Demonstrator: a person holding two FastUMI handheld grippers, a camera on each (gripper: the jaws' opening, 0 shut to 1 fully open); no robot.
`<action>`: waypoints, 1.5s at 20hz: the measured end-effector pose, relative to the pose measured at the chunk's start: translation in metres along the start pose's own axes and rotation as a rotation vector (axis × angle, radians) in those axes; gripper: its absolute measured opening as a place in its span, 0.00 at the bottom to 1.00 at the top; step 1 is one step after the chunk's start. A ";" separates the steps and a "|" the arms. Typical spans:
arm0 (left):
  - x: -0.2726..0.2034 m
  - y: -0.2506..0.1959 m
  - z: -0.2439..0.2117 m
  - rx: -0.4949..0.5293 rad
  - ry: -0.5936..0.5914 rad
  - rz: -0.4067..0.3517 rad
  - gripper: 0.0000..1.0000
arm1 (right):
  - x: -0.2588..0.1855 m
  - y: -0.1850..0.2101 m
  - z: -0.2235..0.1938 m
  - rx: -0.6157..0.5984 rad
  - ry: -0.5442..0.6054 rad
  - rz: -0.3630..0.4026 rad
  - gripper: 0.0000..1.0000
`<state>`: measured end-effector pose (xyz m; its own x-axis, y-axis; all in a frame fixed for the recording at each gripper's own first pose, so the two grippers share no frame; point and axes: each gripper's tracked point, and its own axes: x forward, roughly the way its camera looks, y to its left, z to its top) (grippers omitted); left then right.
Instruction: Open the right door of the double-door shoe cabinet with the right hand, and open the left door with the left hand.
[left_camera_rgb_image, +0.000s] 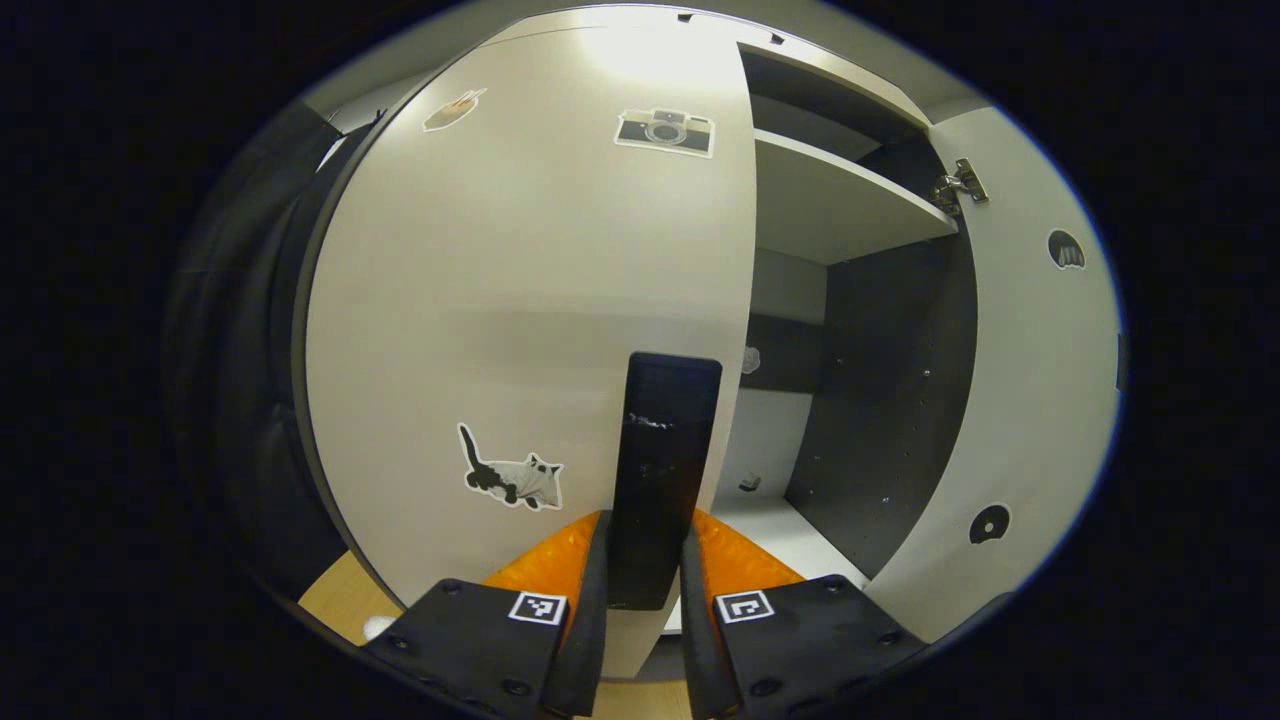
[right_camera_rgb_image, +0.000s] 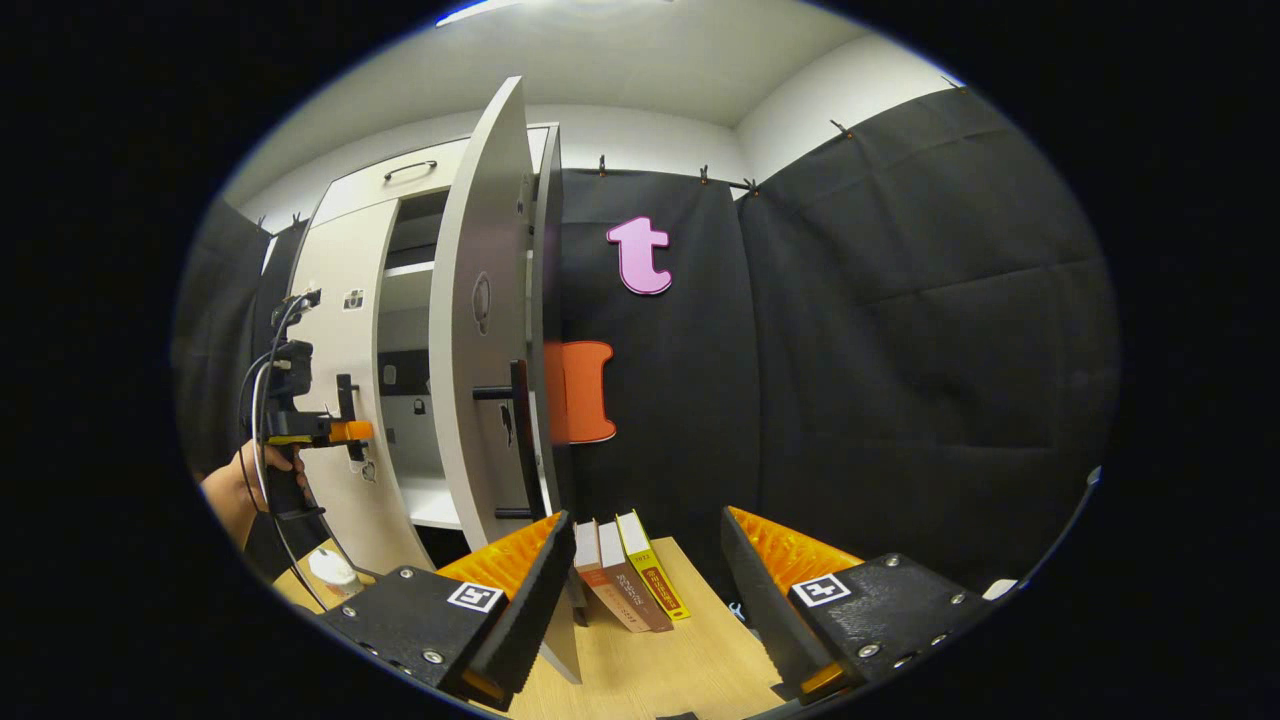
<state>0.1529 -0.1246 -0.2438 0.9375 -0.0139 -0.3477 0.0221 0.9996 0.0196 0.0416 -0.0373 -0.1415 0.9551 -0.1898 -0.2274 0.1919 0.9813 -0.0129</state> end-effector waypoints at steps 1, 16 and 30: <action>0.000 0.000 -0.001 0.008 0.006 -0.009 0.38 | -0.001 0.002 0.000 0.005 -0.001 0.006 0.90; -0.050 0.017 -0.005 0.022 0.002 0.021 0.23 | -0.013 0.023 -0.007 -0.029 0.025 0.122 0.89; -0.112 0.053 -0.005 -0.020 -0.016 0.173 0.22 | -0.032 0.091 0.003 -0.081 -0.049 0.316 0.90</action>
<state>0.0476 -0.0696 -0.2087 0.9321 0.1585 -0.3257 -0.1473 0.9873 0.0590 0.0296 0.0584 -0.1324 0.9747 0.1248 -0.1853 -0.1320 0.9909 -0.0270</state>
